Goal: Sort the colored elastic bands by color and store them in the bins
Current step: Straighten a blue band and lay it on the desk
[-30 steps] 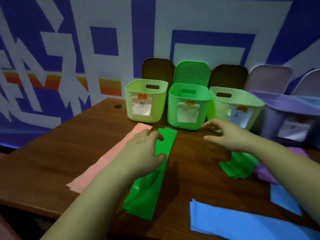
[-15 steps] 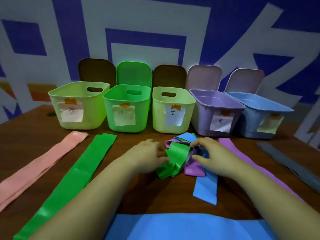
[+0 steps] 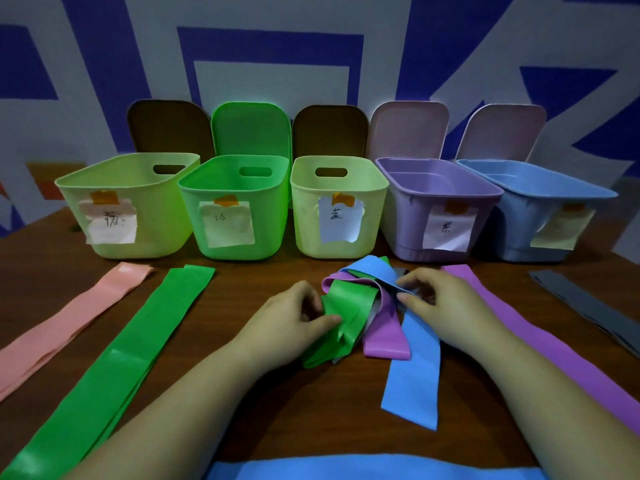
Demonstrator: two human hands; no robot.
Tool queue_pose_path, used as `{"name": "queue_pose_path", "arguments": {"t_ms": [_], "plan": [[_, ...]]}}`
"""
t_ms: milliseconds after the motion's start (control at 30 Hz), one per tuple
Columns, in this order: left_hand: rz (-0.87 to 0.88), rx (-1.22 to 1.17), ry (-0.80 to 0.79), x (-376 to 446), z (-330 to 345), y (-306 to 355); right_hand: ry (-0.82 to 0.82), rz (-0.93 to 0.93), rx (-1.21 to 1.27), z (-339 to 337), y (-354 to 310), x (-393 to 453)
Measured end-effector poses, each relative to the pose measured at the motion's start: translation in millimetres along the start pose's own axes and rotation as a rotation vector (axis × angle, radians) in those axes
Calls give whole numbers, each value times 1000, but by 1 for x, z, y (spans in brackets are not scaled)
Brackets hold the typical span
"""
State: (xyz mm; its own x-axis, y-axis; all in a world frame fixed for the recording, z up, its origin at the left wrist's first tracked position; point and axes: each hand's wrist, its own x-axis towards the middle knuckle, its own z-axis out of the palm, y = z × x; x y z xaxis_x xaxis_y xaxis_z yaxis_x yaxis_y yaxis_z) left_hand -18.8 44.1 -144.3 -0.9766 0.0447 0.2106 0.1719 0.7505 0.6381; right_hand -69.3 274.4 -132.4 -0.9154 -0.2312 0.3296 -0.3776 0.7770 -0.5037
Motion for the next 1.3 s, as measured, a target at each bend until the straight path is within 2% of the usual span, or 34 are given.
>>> {"name": "queue_pose_path", "arguments": {"t_ms": [167, 267, 367, 500, 600, 733, 833, 933, 1133, 1300], "plan": [[-24, -126, 19, 0, 4, -2, 49, -67, 175, 0, -8, -5], [-23, -119, 43, -2, 5, 0, 118, -113, 294, -4, -13, -9], [13, -89, 154, -5, 4, 5, 127, -157, 382, -10, -20, -13], [150, -33, 309, -8, -3, 10, 59, -231, 484, -11, -32, -19], [220, -7, 252, -9, -6, 10, 11, -246, 540, -12, -37, -24], [428, 92, 133, -8, -8, 9, -80, -244, 718, -17, -45, -30], [508, 29, 76, -10, -10, 12, -155, -232, 823, -18, -46, -31], [546, -45, 87, -13, -13, 16, -174, -205, 880, -19, -46, -31], [394, -394, 17, -17, -23, 21, -144, -139, 775, -26, -48, -30], [228, -745, 35, -14, -33, 25, -341, -120, 399, -31, -40, -29]]}}
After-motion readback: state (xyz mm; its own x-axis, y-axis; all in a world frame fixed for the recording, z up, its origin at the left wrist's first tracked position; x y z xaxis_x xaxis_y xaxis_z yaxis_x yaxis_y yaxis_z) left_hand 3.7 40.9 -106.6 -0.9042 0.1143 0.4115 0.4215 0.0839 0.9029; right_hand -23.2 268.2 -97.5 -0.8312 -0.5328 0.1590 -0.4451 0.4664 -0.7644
